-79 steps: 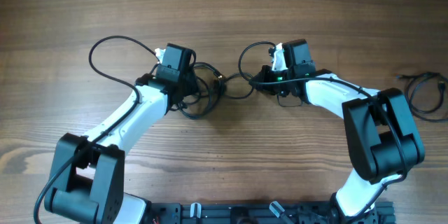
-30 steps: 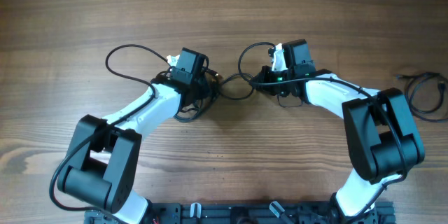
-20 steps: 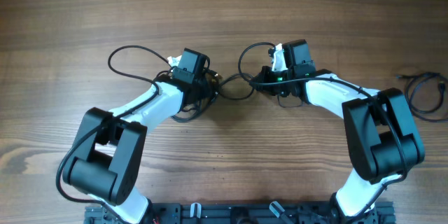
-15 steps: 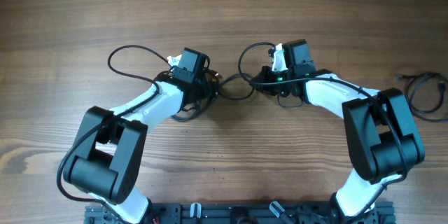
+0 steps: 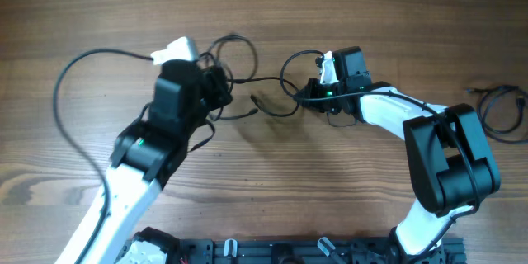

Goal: Untangle cables
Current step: 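Pull the grasped strand leftward with the left gripper, right gripper pulling right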

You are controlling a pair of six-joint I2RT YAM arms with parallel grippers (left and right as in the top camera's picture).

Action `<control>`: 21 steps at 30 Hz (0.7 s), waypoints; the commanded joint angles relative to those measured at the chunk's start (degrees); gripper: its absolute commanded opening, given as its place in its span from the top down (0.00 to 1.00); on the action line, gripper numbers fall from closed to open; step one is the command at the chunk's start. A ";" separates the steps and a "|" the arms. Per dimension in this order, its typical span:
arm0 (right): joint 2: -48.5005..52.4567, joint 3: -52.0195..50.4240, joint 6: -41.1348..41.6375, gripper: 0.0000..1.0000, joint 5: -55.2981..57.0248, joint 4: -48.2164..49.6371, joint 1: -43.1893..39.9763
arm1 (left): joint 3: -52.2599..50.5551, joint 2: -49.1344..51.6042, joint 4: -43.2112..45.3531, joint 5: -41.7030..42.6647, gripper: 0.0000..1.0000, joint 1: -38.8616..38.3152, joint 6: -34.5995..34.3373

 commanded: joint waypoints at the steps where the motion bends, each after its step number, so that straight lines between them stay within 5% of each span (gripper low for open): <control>1: 0.59 -0.22 -0.55 0.96 2.73 -0.68 -0.04 | 0.61 -8.83 -3.87 -12.50 0.96 3.65 -0.09; 12: 0.59 -0.22 2.03 0.96 10.05 -2.45 -0.04 | 0.61 -28.26 -10.05 -5.44 0.96 26.80 -0.09; 21: 0.59 -0.22 3.80 0.96 12.83 -3.82 -5.18 | 0.61 -29.31 -13.29 -7.85 0.96 40.09 -0.09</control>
